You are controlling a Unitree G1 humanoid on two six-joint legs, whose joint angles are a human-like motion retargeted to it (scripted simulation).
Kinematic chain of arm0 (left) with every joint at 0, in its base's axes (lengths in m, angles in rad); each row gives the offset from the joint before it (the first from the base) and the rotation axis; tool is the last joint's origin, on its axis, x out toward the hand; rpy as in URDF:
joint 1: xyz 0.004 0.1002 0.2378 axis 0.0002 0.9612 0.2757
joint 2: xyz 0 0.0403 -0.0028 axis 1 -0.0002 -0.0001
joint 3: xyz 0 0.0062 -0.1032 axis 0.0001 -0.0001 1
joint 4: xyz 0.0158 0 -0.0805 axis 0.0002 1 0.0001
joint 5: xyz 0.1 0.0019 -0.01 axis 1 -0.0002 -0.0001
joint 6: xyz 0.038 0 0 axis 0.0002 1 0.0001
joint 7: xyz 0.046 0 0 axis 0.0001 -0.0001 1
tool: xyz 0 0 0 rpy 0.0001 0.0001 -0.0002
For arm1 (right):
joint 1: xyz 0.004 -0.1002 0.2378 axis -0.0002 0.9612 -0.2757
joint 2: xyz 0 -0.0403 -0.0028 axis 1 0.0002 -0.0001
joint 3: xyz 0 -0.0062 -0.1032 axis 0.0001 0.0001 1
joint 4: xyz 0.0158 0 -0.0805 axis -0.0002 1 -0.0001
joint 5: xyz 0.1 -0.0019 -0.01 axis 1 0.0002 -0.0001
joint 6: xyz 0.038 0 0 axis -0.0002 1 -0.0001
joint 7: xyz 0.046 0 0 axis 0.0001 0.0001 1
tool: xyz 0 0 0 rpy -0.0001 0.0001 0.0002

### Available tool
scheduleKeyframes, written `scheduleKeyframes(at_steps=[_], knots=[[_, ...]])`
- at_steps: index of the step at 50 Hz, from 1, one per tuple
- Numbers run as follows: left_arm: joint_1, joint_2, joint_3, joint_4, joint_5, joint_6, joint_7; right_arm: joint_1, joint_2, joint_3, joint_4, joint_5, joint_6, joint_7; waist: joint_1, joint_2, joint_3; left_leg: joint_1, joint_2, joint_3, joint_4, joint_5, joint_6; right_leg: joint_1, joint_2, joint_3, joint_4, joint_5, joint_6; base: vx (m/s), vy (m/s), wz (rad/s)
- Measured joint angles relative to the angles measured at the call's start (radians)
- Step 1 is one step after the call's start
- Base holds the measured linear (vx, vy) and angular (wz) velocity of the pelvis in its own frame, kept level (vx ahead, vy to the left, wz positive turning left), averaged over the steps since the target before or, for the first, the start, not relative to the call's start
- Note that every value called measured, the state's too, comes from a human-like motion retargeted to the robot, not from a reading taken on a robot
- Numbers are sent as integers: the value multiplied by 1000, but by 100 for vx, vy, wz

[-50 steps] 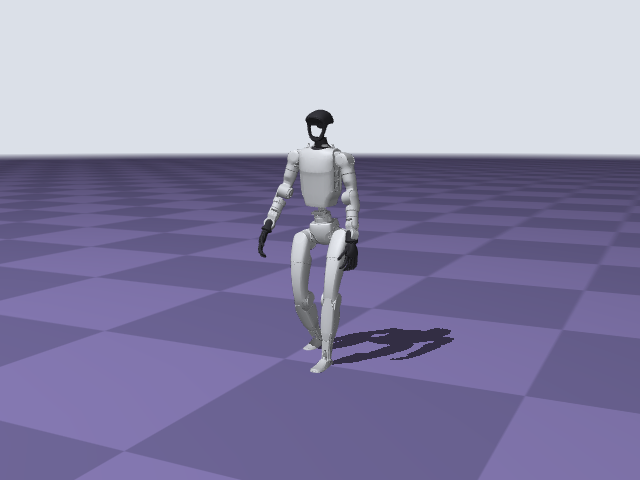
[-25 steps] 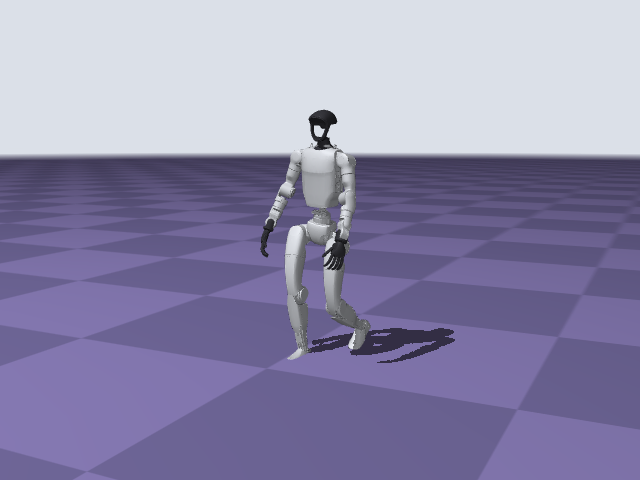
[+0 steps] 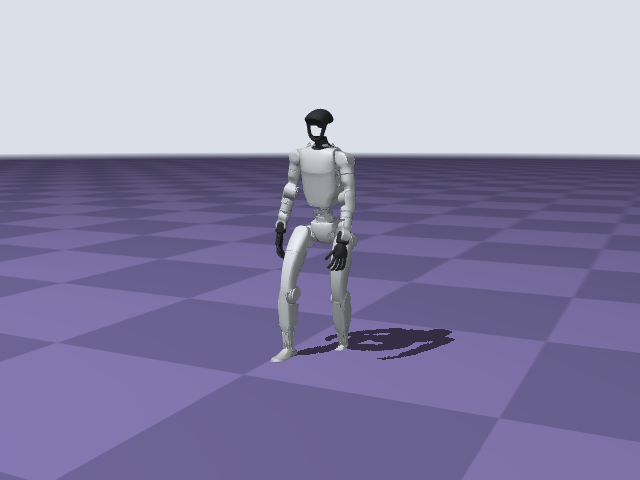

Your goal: Walk

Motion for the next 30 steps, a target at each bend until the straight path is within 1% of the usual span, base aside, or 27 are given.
scheduleKeyframes(at_steps=[5,9,15,18,21,24,27,30], knots=[[58,-13,9,51,6,4,-23,18,6,-16,-5,25,-3,8,-13,-9,-1,17,-12,-3,-30,23,6,-3,-12,18,68,-16,5,-4,0,7],[90,-18,15,70,6,0,-29,31,10,-30,-12,41,-8,2,-18,-12,-1,34,-12,-3,-28,18,7,9,-14,24,91,-16,11,1,-1,0],[120,-21,21,78,-7,-10,-20,57,13,-51,-18,60,-17,-23,-21,-16,-5,56,6,3,21,-30,4,44,-5,20,103,-17,13,13,-9,-7],[124,-17,28,73,-17,-16,-7,60,11,-59,-28,65,-24,-43,-20,-14,-10,59,26,9,88,-65,-3,72,11,11,110,-34,5,21,-14,-13],[125,-8,40,64,-33,-22,12,61,6,-63,-41,64,-33,-67,-17,-7,-15,50,61,19,195,-102,-18,107,41,-1,115,-73,-16,26,-17,-15],[125,4,55,50,-53,-29,34,60,0,-59,-58,58,-44,-93,-7,11,-18,18,114,21,360,-120,-45,148,89,-16,112,-108,-44,28,-18,-25],[125,16,68,26,-77,-35,57,57,-12,-45,-80,50,-55,-118,16,44,-17,-56,193,12,601,-91,-80,187,161,-31,97,-122,-76,27,-17,-41],[117,26,75,-13,-97,-38,76,47,-32,-31,-107,42,-61,-139,48,78,-18,-169,299,21,879,-49,-75,220,231,-42,73,-146,-111,26,-14,-44]])
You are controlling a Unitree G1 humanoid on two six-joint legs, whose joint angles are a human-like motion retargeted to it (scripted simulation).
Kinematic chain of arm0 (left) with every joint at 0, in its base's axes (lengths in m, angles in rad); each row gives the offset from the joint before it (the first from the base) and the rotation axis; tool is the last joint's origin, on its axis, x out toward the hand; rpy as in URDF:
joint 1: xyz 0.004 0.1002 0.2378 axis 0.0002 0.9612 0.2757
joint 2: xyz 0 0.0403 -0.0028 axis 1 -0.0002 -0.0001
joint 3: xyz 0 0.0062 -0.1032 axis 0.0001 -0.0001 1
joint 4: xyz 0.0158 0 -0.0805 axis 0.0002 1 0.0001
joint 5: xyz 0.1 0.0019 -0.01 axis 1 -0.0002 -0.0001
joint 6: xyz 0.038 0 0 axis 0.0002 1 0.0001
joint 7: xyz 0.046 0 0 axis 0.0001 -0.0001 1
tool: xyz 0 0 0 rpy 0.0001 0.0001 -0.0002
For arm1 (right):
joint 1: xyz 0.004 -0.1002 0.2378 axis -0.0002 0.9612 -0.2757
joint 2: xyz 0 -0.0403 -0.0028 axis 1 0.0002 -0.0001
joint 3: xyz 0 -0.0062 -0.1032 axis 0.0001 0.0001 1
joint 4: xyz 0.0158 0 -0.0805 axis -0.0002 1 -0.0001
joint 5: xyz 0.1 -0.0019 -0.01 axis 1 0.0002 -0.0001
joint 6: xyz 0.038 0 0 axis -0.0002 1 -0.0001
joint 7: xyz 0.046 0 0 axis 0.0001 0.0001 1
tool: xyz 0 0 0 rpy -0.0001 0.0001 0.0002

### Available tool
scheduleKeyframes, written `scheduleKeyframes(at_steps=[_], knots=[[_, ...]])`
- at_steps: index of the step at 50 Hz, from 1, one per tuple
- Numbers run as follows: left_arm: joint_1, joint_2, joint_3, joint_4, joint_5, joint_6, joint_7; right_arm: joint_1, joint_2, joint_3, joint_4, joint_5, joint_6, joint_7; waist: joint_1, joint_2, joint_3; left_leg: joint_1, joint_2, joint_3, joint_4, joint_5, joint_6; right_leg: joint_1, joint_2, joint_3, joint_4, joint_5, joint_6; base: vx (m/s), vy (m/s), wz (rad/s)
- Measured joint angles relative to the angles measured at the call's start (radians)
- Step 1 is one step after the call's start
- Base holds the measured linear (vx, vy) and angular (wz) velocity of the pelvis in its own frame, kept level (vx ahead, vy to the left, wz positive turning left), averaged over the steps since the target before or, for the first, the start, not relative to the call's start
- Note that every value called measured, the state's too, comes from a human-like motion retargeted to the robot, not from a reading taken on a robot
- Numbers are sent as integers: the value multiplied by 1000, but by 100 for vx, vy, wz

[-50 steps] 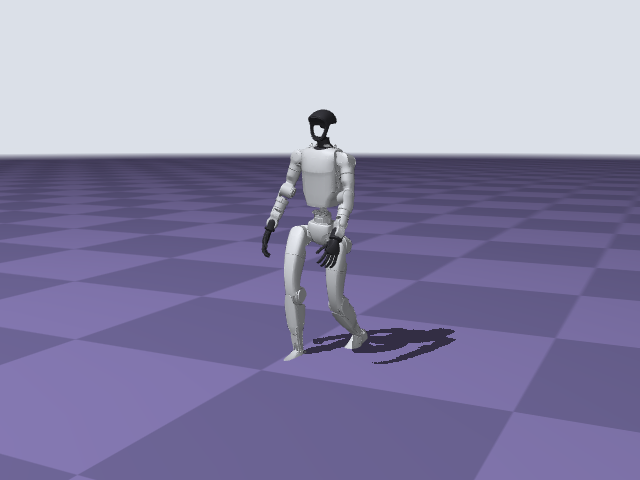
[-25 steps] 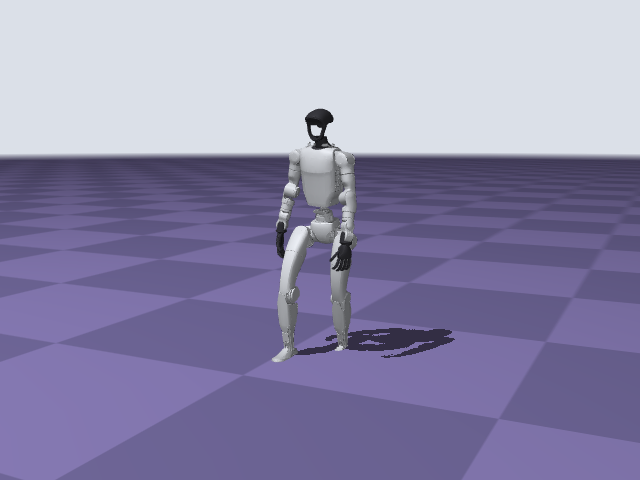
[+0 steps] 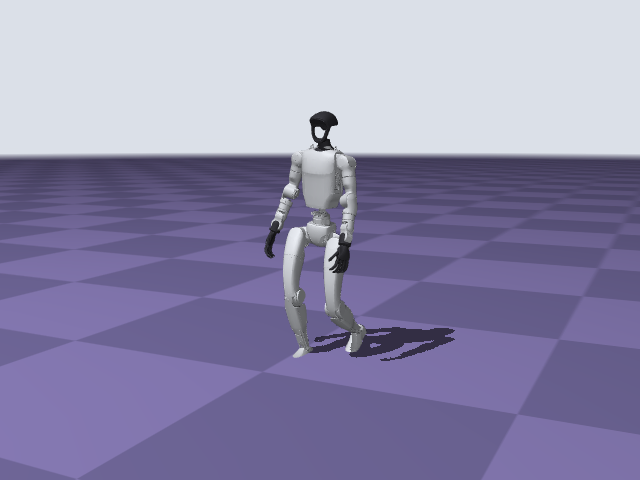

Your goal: Walk

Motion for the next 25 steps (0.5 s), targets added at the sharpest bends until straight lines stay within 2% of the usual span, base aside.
scheduleKeyframes(at_steps=[3,7,10,13,18,20,25], knots=[[-12,4,7,-47,-15,-1,12,-15,-22,8,-20,-8,-2,-17,43,16,-2,-124,63,-7,182,10,27,33,46,7,-27,-19,-21,27,-11,-42],[-25,5,17,-95,-31,1,16,-43,-44,6,-40,-8,-3,-30,92,9,-3,-276,68,-12,217,-31,61,97,63,35,-85,-31,-27,30,-6,-26],[-27,3,26,-108,-41,4,11,-62,-55,-2,-60,0,-6,-33,110,-16,2,-346,21,0,82,-35,60,166,42,66,-145,-39,-23,35,-2,-10],[-15,-7,29,-92,-48,5,3,-67,-56,-1,-79,6,-13,-32,118,-30,0,-379,-29,9,-131,3,29,216,22,91,-183,-57,-21,39,1,-14],[11,-28,29,-42,-40,16,-17,-72,-47,14,-100,-9,-19,-20,108,-43,-23,-401,-115,3,-508,104,-27,253,-16,108,-189,-109,-24,41,5,-1],[14,-34,33,-20,-31,21,-30,-80,-47,19,-103,-18,-16,-9,91,-64,-36,-341,-169,11,-746,194,-34,262,-56,112,-183,-136,-22,43,8,19],[55,-53,31,17,-15,36,-40,-55,-20,29,-92,-37,-12,-7,80,-75,-70,-371,-205,7,-729,224,-31,245,-79,116,-37,-224,-27,44,12,2]])
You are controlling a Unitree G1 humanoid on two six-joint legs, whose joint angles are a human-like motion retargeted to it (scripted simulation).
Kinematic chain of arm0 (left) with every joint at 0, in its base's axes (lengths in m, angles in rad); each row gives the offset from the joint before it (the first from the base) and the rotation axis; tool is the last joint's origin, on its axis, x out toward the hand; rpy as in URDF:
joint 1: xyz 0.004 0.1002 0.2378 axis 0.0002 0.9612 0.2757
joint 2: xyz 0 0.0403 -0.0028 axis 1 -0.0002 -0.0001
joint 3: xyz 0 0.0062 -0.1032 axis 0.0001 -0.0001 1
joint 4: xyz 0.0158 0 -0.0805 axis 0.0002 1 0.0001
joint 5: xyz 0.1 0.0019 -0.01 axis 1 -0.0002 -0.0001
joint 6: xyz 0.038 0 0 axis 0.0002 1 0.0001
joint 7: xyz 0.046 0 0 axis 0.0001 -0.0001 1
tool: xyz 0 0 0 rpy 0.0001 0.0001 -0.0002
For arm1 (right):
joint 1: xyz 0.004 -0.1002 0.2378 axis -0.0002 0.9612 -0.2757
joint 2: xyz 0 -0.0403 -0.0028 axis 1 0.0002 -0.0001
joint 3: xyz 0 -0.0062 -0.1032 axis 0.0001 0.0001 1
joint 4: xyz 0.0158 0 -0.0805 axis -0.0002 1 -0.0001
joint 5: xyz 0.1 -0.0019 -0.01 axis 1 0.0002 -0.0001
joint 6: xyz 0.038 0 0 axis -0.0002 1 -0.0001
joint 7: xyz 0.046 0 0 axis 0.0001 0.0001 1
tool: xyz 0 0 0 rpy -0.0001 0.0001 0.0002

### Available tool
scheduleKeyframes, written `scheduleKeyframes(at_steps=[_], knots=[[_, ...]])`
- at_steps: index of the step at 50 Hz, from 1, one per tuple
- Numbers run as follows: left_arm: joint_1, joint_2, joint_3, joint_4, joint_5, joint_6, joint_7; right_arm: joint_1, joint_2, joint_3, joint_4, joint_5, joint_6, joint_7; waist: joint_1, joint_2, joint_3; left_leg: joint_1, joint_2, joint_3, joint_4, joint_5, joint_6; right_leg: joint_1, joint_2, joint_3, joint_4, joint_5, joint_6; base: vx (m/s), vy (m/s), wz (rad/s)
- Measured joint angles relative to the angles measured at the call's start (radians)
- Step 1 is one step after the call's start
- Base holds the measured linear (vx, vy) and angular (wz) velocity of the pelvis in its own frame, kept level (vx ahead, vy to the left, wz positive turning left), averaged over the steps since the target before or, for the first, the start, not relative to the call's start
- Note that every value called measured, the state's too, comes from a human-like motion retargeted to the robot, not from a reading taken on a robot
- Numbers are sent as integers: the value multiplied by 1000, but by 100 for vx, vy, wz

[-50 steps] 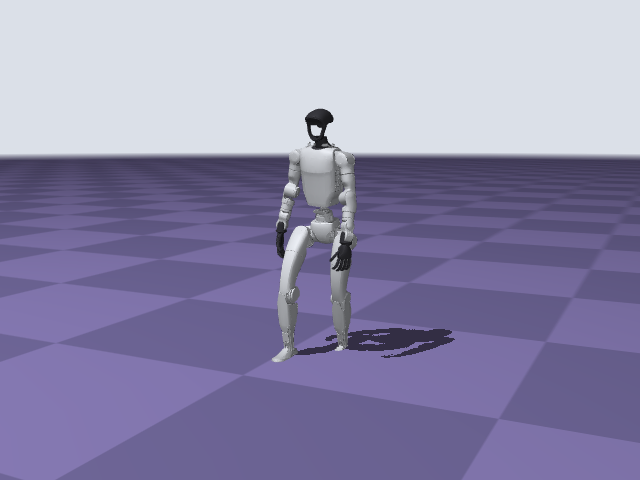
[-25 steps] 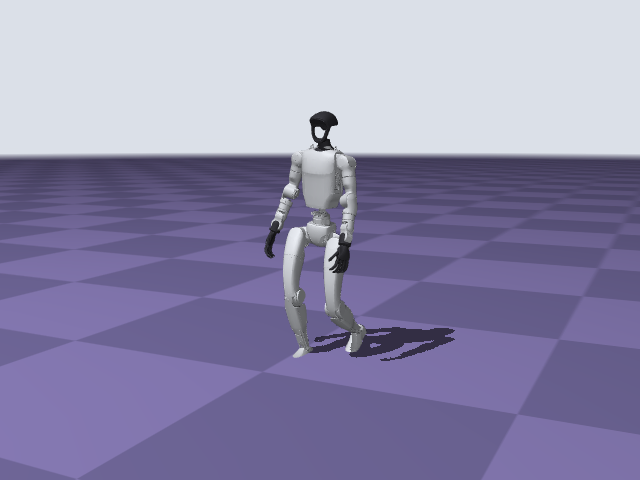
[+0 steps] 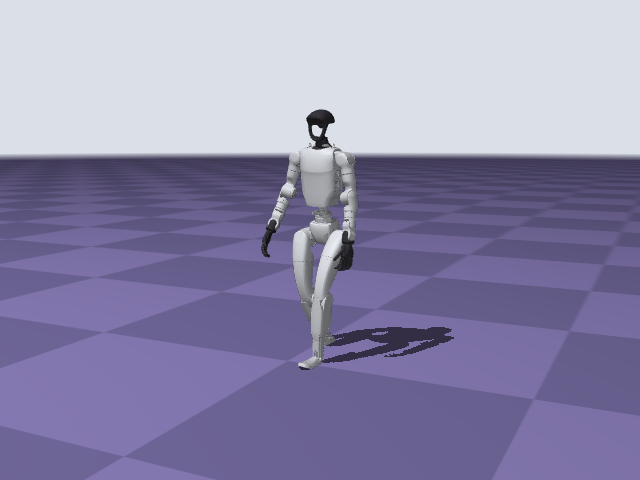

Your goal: Walk

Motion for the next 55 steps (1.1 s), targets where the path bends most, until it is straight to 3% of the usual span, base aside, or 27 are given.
scheduleKeyframes(at_steps=[5,7,10,15,19,25,35,38,43,49,55], knots=[[31,-12,-1,28,-2,7,-10,37,31,-5,48,-7,10,-1,-10,-36,-36,-7,-53,16,143,9,31,-15,-65,-26,189,-26,31,49,16,1],[12,-1,-3,42,-13,8,-27,25,38,-15,84,-6,12,15,-16,-82,8,115,-113,29,66,11,61,37,-124,-10,260,24,76,50,17,21],[21,-1,-11,36,-25,6,-29,45,47,-15,107,0,18,26,-33,-106,-6,138,-160,34,97,-34,94,-2,-196,-37,428,183,129,46,16,20],[-7,18,-14,6,-45,4,-25,36,43,-21,120,18,20,43,-58,-126,2,266,-226,23,-11,-46,131,-107,-294,-51,668,305,146,43,13,13],[-25,34,-12,-25,-56,1,1,38,43,-25,101,28,14,32,-84,-122,11,338,-253,8,-19,-92,138,-199,-362,-80,752,247,108,38,7,13],[-59,45,2,-71,-71,-4,43,34,40,-23,51,35,7,11,-111,-94,51,480,-263,-34,-68,-136,124,-316,-396,-111,642,151,69,33,0,17],[-72,38,11,-124,-91,-34,61,20,54,-21,37,32,19,2,-80,-1,81,657,-165,-107,-176,-186,108,-382,-251,-142,56,296,140,30,-5,9],[-54,27,8,-119,-90,-41,62,31,62,-21,49,32,21,0,-73,-11,76,666,-170,-118,-131,-224,114,-416,-244,-115,2,317,165,25,-6,18],[-29,15,3,-83,-84,-42,53,38,70,-27,84,33,25,10,-57,-7,70,693,-147,-144,-51,-287,121,-423,-218,-97,-23,385,179,27,-9,18],[10,3,-4,-16,-71,-30,31,53,76,-32,122,31,28,32,-49,-5,75,735,-104,-144,79,-333,104,-401,-186,-96,107,422,164,32,-12,20],[40,5,-11,39,-61,-21,2,62,78,-15,137,19,27,56,-41,20,71,748,-21,-160,225,-259,29,-325,-107,-122,128,377,107,38,-14,3]])
